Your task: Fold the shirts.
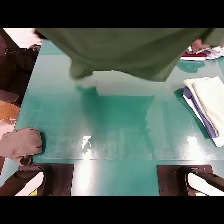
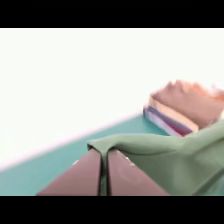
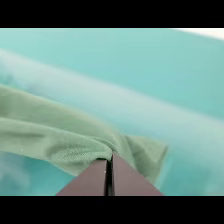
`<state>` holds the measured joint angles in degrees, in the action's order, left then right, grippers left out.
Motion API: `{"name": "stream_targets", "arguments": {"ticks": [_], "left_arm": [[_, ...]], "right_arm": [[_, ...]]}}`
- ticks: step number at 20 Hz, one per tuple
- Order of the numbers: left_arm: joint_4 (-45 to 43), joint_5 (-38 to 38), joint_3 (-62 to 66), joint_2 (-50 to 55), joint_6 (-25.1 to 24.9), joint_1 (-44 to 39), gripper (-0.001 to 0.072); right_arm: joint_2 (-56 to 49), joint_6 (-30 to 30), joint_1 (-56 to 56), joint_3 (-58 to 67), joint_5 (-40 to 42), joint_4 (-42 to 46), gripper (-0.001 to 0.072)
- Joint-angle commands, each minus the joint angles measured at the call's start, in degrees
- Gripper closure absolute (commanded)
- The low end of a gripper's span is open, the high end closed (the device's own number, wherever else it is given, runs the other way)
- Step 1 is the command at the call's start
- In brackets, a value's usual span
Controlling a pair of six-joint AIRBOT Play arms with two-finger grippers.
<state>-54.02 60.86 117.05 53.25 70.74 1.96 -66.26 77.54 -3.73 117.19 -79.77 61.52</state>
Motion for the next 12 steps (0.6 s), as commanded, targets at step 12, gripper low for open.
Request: {"name": "stream_targets", "arguments": {"ticks": [12], "left_arm": [[-14.1,4.2,-12.3,11.0,3.0,0.1,0.0677]], "right_arm": [[-8.3,5.6,-0.1,-3.0,-9.5,3.0,0.0696]]}}
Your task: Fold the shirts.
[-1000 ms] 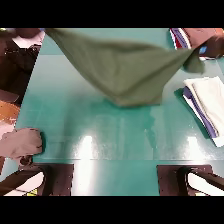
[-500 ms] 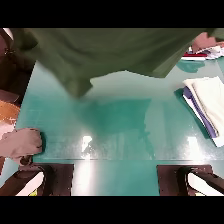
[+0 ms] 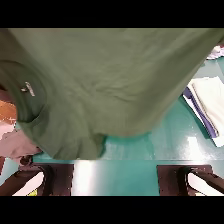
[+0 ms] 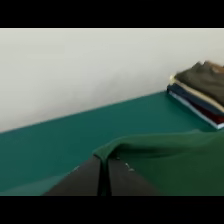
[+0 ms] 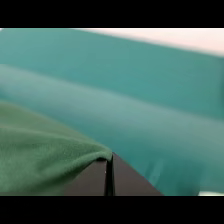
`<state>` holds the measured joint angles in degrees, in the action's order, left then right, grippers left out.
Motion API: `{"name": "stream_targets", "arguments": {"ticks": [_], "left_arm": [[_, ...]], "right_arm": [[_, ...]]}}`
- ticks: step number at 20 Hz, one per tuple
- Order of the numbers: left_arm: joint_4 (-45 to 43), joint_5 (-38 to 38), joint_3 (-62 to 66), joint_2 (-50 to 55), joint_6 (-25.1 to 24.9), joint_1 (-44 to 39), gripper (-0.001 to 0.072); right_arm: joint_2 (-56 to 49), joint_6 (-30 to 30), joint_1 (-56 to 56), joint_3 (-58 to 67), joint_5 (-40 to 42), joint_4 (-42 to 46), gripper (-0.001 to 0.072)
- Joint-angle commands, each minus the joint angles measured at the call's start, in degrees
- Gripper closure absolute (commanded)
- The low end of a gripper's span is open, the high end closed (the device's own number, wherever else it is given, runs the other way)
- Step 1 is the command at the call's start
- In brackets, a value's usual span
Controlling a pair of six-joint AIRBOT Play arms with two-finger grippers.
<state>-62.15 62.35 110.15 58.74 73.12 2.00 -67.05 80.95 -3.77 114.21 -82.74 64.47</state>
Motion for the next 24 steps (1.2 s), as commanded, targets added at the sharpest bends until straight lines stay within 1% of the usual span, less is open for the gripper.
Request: {"name": "stream_targets", "arguments": {"ticks": [1,3,5,8,10,13,14,15,16,17,18,19,20,22,24], "left_arm": [[-6.1,3.7,-7.0,8.8,0.9,0.1,0.0677],[-6.0,4.7,-10.4,16.2,1.9,0.1,0.0676],[-6.0,4.5,-13.9,23.6,1.9,0.1,0.0676],[-6.0,4.0,-15.2,33.2,1.9,0.1,0.0676],[-5.9,2.7,-15.2,37.1,1.9,0.1,0.0676],[-5.9,1.3,-15.2,38.9,2.6,0.1,0.0671],[-5.9,1.1,-15.1,38.9,3.4,0.1,0.0448],[-5.9,1.3,-15.1,38.9,4.1,0.1,0.0104],[-6.0,1.9,-15.1,38.8,4.6,0.1,0.0038],[-6.1,3.8,-14.5,38.8,4.7,0.3,0.0123],[-5.9,7.1,-13.4,38.8,4.7,0.9,0.0189],[-5.9,10.7,-12.3,38.3,4.9,1.6,0.0202],[-5.7,13.2,-12.6,36.9,5.0,2.6,0.0203],[-4.9,14.1,-16.9,31.5,6.2,4.4,0.0203],[-5.1,14.0,-25.3,24.2,6.2,5.1,0.0203]], "right_arm": [[-11.2,2.5,-0.1,-0.1,-7.7,0.1,0.0696],[-18.7,2.7,-1.0,-0.1,-9.3,0.2,0.0695],[-25.7,2.6,-2.4,-0.1,-9.1,0.1,0.0695],[-34.8,2.6,-4.6,-0.1,-5.8,0.1,0.0695],[-38.9,2.6,-5.1,0.0,-2.2,0.1,0.0695],[-42.3,2.6,-5.5,0.0,2.1,0.0,0.0694],[-42.9,2.6,-5.5,0.0,3.1,0.0,0.0692],[-43.3,2.6,-5.4,0.0,3.5,0.0,0.0588],[-43.3,2.6,-5.1,0.0,3.6,0.0,0.0328],[-43.2,2.6,-4.4,0.3,2.9,0.0,0.0272],[-43.1,2.6,-3.7,1.3,0.5,-0.2,0.0273],[-42.7,2.1,-2.6,1.9,-2.6,-0.5,0.0275],[-41.2,0.2,-1.4,0.8,-5.8,-0.4,0.0282],[-36.3,-1.4,0.5,-5.3,-8.5,-0.5,0.0282],[-29.7,-3.0,2.3,-14.1,-8.5,-0.5,0.0282]]}}
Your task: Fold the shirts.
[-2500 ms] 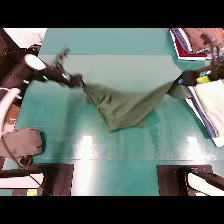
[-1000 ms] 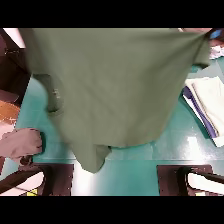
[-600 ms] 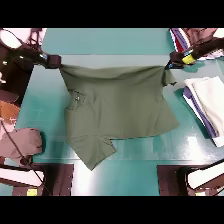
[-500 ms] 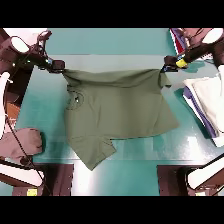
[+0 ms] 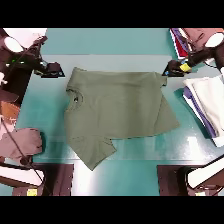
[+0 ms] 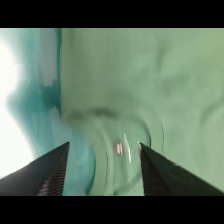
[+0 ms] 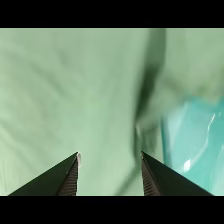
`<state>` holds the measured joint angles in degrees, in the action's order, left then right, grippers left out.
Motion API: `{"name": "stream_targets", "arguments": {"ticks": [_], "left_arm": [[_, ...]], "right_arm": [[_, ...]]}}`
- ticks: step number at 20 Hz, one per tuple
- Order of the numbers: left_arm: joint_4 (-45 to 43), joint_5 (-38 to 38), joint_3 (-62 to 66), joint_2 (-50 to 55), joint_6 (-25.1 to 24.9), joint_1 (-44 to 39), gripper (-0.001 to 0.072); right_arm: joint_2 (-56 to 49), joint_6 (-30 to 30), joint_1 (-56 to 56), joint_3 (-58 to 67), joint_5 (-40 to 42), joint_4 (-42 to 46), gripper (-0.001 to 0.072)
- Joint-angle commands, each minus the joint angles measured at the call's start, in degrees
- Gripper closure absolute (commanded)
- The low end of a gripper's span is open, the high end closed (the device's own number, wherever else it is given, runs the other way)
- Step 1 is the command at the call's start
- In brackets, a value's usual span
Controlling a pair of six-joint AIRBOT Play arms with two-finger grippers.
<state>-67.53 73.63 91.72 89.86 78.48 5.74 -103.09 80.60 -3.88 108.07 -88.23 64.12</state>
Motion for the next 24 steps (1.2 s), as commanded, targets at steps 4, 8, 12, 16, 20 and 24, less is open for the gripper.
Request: {"name": "stream_targets", "arguments": {"ticks": [4,8,12,16,20,24], "left_arm": [[1.4,1.1,-33.0,-23.6,1.2,1.3,0.0203],[7.1,0.3,-54.5,-36.6,4.1,1.3,0.0203],[8.2,-0.1,-63.8,-39.9,4.1,1.3,0.0203],[10.6,-5.7,-67.2,-39.9,4.0,1.3,0.0203],[12.9,-10.1,-69.7,-39.7,3.9,-1.9,0.0203],[13.8,-15.3,-70.2,-39.6,7.1,-7.1,0.0240]], "right_arm": [[20.2,-3.8,5.2,-26.2,0.7,-0.1,0.0282],[30.3,-4.7,8.4,-37.7,4.9,-0.1,0.0282],[35.3,-4.7,11.5,-41.6,5.4,-0.1,0.0282],[37.4,-4.8,13.2,-41.7,5.4,-0.1,0.0282],[37.5,-4.8,13.2,-41.7,5.4,-0.1,0.0282],[37.5,-5.2,13.5,-41.7,4.4,0.0,0.0282]]}}
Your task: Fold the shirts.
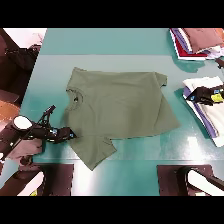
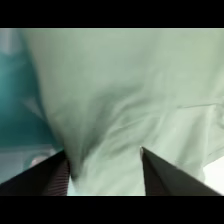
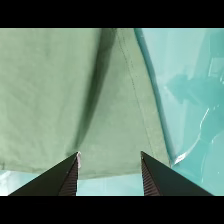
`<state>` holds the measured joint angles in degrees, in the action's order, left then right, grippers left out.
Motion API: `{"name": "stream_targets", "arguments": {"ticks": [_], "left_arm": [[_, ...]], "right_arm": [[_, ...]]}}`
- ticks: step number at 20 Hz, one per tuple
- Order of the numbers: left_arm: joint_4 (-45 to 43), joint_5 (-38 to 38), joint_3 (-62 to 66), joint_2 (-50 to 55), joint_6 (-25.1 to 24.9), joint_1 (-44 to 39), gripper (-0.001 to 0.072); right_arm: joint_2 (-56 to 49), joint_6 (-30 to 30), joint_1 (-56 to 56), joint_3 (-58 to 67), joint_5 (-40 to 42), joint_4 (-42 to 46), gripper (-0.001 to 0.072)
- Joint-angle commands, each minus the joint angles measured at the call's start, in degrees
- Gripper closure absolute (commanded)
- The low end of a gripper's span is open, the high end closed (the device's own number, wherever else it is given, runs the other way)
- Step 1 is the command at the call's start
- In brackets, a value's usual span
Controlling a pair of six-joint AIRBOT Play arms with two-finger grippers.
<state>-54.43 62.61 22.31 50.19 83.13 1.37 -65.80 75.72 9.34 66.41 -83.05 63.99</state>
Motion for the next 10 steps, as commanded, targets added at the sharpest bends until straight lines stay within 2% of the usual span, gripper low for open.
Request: {"name": "stream_targets", "arguments": {"ticks": [1,2,5,8,10], "left_arm": [[1.2,-4.3,-0.6,0.0,2.8,-2.7,0.0506],[1.1,-4.2,0.0,0.0,2.1,-2.7,0.0667],[-1.4,-2.0,5.8,0.0,1.9,-2.7,0.0676],[-7.2,-0.2,13.7,0.0,1.9,-2.7,0.0676],[-7.7,-0.7,17.0,0.0,1.9,-2.7,0.0676]], "right_arm": [[0.2,-0.4,1.0,-0.1,-1.6,0.2,0.0282],[0.2,-0.4,2.2,-0.2,-2.5,0.7,0.0282],[0.2,-1.8,8.0,-5.0,-3.7,0.7,0.0282],[-0.3,-3.4,14.2,-15.5,-0.8,0.4,0.0276],[-2.7,-4.4,16.3,-20.5,0.5,-0.8,0.0276]]}}
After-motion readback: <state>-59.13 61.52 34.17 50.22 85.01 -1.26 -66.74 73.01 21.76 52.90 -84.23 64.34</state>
